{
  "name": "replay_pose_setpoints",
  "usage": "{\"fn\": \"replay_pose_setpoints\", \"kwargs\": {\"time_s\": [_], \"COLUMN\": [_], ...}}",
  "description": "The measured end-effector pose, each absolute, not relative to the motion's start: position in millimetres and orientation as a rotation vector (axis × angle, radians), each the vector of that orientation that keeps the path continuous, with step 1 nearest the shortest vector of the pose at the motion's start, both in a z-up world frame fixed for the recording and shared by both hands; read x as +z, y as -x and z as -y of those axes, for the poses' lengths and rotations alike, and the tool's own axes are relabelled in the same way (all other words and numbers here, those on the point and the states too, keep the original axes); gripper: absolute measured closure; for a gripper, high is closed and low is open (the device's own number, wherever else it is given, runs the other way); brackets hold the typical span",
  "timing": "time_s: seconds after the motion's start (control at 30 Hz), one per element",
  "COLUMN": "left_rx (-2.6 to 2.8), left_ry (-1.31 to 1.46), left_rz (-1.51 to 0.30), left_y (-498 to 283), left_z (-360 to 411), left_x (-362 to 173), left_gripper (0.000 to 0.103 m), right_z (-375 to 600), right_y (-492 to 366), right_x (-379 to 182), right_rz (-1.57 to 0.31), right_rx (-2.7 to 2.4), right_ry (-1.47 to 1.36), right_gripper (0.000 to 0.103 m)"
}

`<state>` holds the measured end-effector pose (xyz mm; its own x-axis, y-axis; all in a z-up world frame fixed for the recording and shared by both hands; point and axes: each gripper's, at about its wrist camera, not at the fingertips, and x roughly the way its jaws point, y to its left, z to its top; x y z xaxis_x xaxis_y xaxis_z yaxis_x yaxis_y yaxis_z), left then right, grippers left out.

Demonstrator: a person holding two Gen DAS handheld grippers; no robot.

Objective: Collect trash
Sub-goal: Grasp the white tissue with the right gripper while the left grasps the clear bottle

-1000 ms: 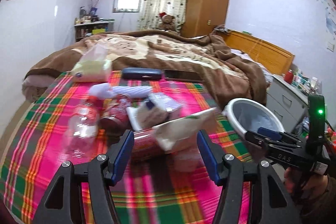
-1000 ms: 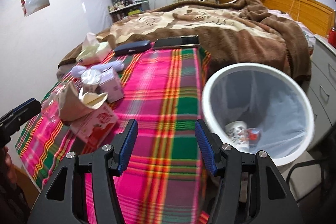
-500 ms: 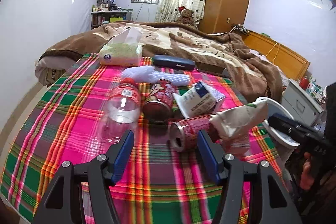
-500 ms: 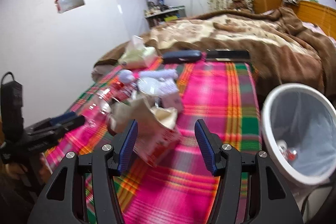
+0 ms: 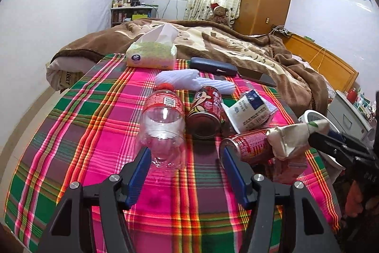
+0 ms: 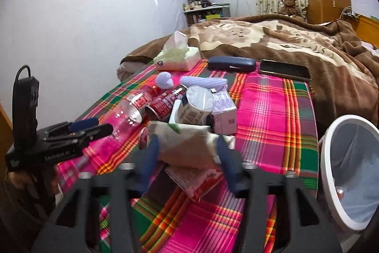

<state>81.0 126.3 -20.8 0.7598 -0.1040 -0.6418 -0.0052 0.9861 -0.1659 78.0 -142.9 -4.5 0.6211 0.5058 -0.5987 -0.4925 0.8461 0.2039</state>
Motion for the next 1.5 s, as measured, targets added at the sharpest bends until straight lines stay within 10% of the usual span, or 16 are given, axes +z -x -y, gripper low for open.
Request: {"fn": "replay_pose_setpoints", "kwargs": {"time_s": [0.23,1.0,1.13,1.27,1.5], "left_rx": [-0.064,-0.064,-0.028,-0.002,0.009], "left_ry": [0.167,0.165,0.171,0.168,0.211], "left_rz": [-0.718,-0.689,-0.698,-0.72,-0.776], "left_y": [-85,-89,-99,-117,-146], "left_z": [-126,-117,-129,-136,-144], "left_x": [-27,-22,-22,-25,-37], "left_gripper": [0.041,0.041,0.029,0.027,0.027], "right_z": [153,173,173,172,166], "right_y": [-63,-64,-67,-68,-77], "right_x": [1,-35,-38,-39,-42], "right_rz": [-0.64,-0.767,-0.78,-0.778,-0.791], "right_rx": [0.512,0.319,0.305,0.29,0.302], "right_ry": [-0.029,-0.033,-0.027,-0.004,0.024], "right_gripper": [0.096,0.096,0.088,0.054,0.054]}}
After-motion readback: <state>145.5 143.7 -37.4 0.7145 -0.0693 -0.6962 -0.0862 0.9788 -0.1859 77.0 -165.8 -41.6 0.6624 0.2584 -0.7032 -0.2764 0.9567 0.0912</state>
